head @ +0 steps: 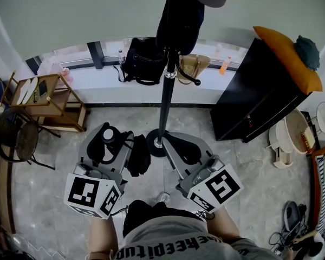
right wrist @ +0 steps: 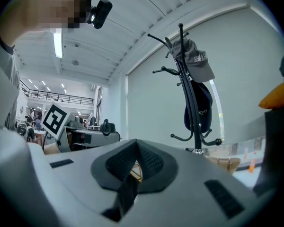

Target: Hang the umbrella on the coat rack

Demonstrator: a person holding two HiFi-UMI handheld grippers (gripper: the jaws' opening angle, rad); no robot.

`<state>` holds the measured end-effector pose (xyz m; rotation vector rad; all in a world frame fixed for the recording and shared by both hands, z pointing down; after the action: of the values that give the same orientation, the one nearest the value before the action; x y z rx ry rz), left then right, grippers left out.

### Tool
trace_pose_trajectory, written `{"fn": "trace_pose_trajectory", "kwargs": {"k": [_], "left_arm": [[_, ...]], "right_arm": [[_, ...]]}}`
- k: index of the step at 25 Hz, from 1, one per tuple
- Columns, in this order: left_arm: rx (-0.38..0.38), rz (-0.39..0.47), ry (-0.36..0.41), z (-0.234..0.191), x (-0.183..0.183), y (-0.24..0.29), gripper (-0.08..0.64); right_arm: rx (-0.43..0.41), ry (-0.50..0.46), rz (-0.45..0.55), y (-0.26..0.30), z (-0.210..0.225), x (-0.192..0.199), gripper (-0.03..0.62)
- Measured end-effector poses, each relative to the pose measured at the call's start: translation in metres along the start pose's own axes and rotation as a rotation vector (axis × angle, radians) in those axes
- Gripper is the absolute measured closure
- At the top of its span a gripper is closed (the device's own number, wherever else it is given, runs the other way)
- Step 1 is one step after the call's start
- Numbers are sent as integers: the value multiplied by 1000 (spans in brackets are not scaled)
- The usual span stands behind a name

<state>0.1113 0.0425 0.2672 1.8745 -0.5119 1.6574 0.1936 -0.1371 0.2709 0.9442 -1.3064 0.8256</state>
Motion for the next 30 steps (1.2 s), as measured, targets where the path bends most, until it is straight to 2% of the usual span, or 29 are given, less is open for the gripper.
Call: {"fn": "trace_pose_trajectory", "kwargs": {"k": [9,30], "left_arm": [[10,3,8,-19,-1,5,302],[245,-14,57,-117,-23,31,302]], "right_arm": [[18,1,-2,15,-2,2,581],[237,19,-3,101,-40,-17,581]]}}
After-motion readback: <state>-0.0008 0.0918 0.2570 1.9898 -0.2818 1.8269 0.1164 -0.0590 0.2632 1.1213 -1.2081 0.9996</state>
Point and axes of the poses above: the fingertips, and each gripper's own axes: y forward along the fingers, z to its right, x out of its underside, the point moved 8 cm from there along -y, backward along the fingers, and after that the axes turned 6 degrees about -z, right-handed, at the moved point
